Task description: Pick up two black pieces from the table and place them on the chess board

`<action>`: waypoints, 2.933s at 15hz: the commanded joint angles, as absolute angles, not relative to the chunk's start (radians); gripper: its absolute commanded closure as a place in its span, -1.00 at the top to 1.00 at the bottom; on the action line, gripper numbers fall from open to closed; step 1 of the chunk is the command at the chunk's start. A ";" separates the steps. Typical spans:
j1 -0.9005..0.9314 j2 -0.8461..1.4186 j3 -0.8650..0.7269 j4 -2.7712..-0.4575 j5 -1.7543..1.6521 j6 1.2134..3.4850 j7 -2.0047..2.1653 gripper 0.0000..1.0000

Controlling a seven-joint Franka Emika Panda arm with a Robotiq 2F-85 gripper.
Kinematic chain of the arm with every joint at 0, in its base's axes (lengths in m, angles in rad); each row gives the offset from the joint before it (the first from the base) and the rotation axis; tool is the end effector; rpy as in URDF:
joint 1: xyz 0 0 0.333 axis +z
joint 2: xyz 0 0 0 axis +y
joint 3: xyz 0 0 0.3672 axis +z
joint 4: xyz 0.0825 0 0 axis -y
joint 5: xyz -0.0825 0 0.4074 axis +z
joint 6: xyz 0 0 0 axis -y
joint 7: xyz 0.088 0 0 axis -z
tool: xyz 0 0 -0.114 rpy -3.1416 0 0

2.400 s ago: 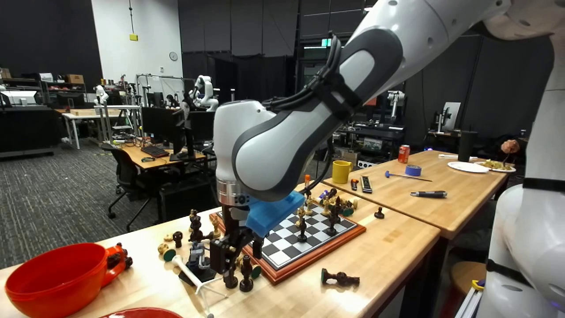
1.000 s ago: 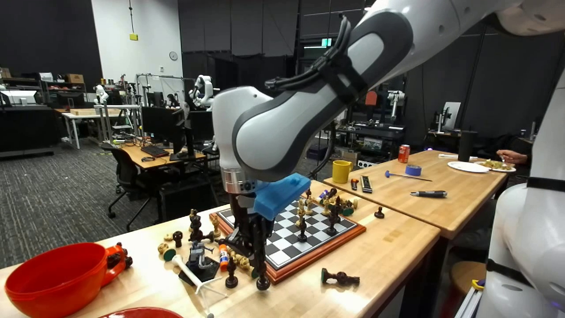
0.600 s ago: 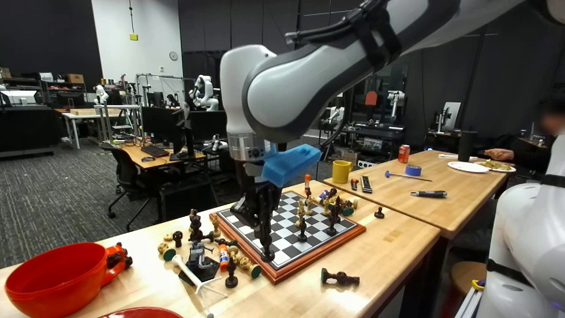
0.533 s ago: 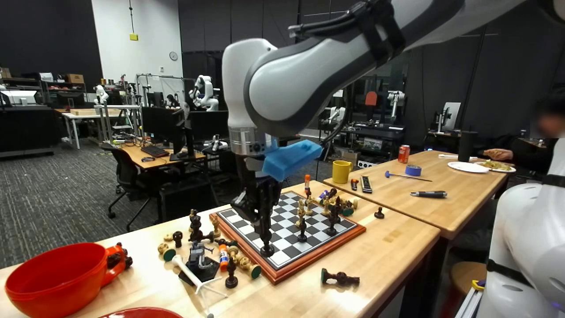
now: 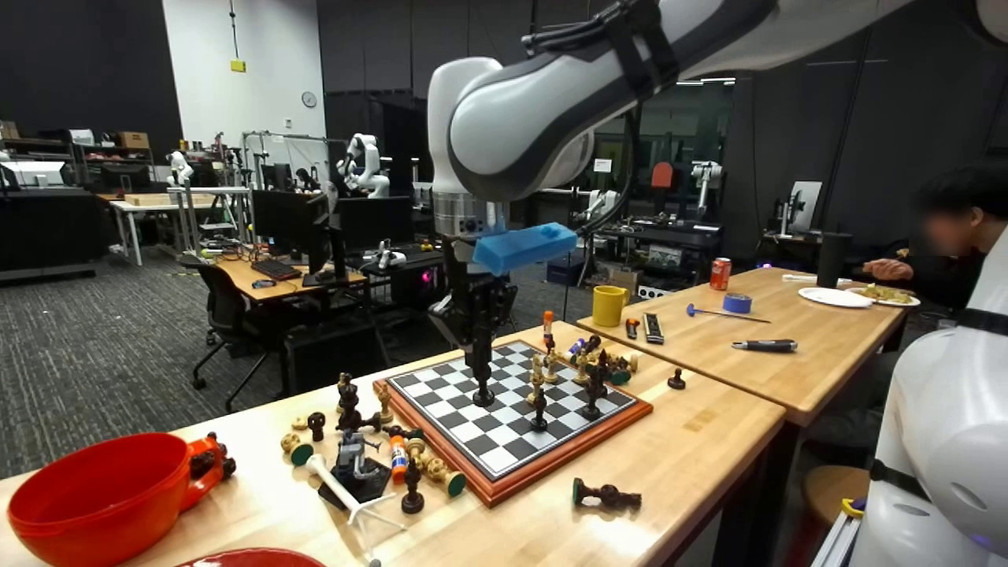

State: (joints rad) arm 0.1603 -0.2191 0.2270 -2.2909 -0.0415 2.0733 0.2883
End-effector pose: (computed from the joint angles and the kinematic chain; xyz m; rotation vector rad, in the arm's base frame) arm 0.4499 0.1854 0.4695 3.0544 0.1739 0.0365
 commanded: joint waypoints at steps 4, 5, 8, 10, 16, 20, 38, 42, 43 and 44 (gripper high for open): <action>0.128 -0.078 0.171 -2.186 0.004 2.033 0.269 -0.90; 0.127 -0.052 0.163 -2.172 0.022 2.028 0.261 -0.90; 0.125 0.017 0.144 -2.137 0.070 2.015 0.237 -0.90; 0.123 0.054 0.134 -2.117 0.093 2.008 0.227 -0.90; 0.122 0.105 0.114 -2.080 0.089 1.997 0.231 -0.90; 0.128 0.095 0.116 -2.091 0.084 2.003 0.236 -0.33; 0.287 -0.208 0.299 -2.424 0.142 2.069 0.321 1.00; 0.339 -0.194 0.376 -2.444 0.142 2.138 0.374 1.00; 0.350 -0.179 0.392 -2.438 0.146 2.158 0.389 1.00; 0.361 -0.170 0.407 -2.434 0.146 2.175 0.402 1.00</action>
